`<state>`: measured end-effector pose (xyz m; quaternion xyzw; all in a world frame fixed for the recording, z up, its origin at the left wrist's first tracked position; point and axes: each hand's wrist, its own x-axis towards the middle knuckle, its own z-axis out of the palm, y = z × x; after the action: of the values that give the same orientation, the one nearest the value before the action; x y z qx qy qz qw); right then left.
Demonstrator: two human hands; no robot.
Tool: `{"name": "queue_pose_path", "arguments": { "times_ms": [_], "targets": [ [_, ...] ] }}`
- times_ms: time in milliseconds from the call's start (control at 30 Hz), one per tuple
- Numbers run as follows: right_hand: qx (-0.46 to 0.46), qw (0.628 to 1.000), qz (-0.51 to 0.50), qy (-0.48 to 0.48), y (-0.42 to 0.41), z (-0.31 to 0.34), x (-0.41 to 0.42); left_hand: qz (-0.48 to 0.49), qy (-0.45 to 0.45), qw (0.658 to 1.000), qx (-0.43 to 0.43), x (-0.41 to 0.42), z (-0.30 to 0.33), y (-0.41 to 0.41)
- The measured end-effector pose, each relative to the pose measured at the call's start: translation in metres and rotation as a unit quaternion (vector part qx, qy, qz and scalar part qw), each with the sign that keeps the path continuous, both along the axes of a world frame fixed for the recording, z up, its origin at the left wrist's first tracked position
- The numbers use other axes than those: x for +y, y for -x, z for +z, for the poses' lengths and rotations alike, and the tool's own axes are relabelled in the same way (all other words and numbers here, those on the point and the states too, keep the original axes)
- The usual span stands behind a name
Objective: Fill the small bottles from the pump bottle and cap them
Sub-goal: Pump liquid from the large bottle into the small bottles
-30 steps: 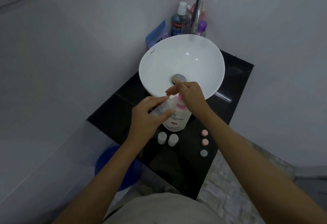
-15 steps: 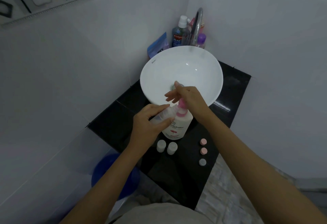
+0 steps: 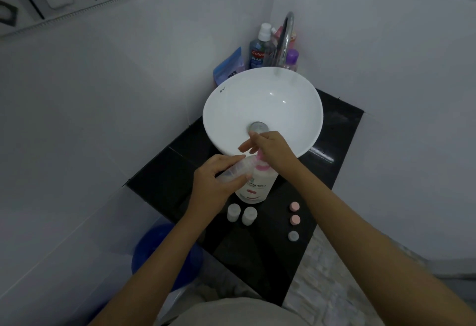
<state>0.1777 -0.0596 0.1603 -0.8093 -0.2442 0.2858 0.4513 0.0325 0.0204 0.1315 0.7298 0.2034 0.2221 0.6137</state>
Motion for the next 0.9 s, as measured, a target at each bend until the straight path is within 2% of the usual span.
{"name": "queue_pose_path", "arguments": {
  "times_ms": [167,300,467,667,900],
  "targets": [
    [-0.023,0.999,0.004,-0.044,-0.002,0.016,-0.002,-0.005,-0.019,1.0,-0.022,0.0,0.012,-0.005],
    [-0.027,0.999,-0.024,-0.033,-0.006,0.022,0.004,-0.002,-0.024,0.999,-0.027,0.006,0.017,-0.011],
    [-0.02,1.0,-0.018,0.007,0.0,0.001,0.003,0.002,-0.002,1.0,0.002,0.0,0.003,-0.008],
    [0.001,1.0,0.007,-0.019,-0.008,0.013,-0.002,-0.007,-0.003,1.0,-0.019,0.0,0.01,-0.006],
    [-0.024,0.999,-0.034,-0.015,-0.006,0.004,0.007,-0.009,0.001,1.0,-0.007,0.005,0.01,-0.009]
  ]
}}
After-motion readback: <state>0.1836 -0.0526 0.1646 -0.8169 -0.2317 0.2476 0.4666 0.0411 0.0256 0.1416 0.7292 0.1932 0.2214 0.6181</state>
